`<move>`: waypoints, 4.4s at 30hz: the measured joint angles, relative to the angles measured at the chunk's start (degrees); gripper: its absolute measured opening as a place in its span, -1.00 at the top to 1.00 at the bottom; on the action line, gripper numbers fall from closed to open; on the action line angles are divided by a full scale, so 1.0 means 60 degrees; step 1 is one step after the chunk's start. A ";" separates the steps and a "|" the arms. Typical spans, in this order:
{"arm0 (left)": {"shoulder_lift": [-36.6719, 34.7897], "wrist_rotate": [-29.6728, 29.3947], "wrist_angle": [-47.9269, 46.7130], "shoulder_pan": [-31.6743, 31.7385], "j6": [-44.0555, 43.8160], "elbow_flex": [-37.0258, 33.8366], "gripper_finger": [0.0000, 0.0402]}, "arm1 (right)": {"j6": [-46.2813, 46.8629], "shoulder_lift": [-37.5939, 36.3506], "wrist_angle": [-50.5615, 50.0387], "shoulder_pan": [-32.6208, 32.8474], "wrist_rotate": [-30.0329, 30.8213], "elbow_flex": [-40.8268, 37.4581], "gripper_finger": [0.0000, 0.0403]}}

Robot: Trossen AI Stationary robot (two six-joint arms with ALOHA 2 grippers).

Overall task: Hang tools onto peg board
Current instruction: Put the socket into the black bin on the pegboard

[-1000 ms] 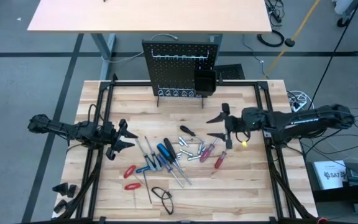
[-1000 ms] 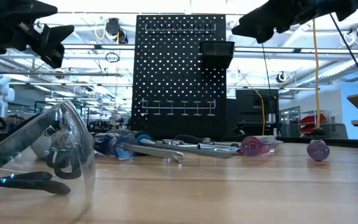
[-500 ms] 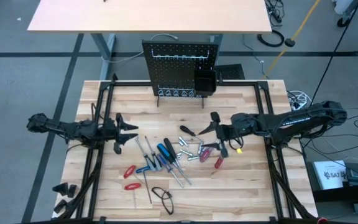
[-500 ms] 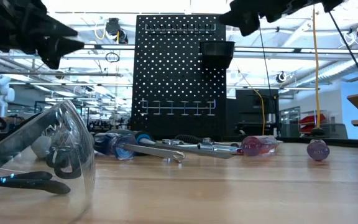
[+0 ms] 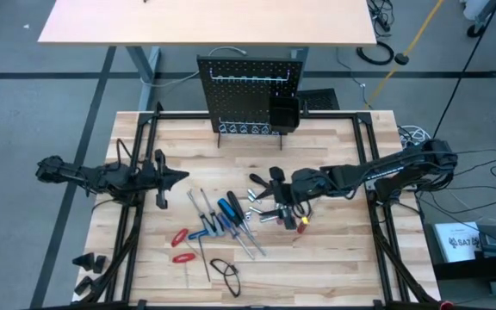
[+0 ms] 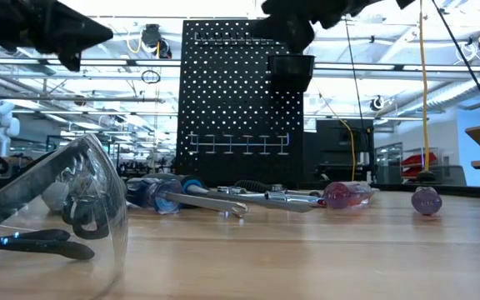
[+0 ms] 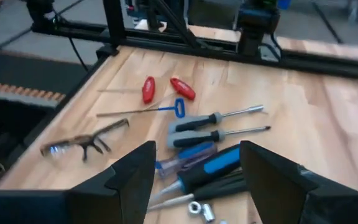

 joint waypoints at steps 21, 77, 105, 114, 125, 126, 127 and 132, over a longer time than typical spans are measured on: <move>0.2280 0.0325 0.0282 0.0004 0.2003 0.1433 0.99 | 0.2367 0.2036 -0.5085 0.0417 0.1516 0.2612 -0.12; 0.5064 0.0744 0.0477 0.0000 -0.0758 0.1411 0.84 | 0.3021 0.3102 -0.2044 -0.0117 0.3789 0.0121 -0.12; 0.4700 0.0892 -0.0240 0.0000 0.0082 0.1411 0.84 | 0.2471 0.3397 -0.0314 -0.0976 0.2744 -0.1009 0.42; 0.3116 0.1688 -0.0106 0.0000 0.0398 0.1025 0.84 | 0.2360 0.3521 -0.0130 -0.0969 0.2732 -0.1002 0.57; 0.0861 0.1628 0.1143 0.0007 0.0565 -0.0473 0.84 | 0.2363 0.3540 0.0039 -0.0976 0.2725 -0.1009 0.54; 0.0825 0.1625 0.1190 0.0007 0.0565 -0.0476 0.84 | 0.2363 0.3540 0.0078 -0.0976 0.2725 -0.1009 0.53; 0.0824 0.1625 0.1273 0.0007 0.0561 -0.0476 0.84 | 0.2362 0.3540 0.0103 -0.0976 0.2723 -0.1009 0.50; 0.0828 0.1632 0.1297 0.0007 0.0561 -0.0477 0.84 | 0.2464 0.3540 0.0104 -0.0993 0.2707 -0.1009 0.40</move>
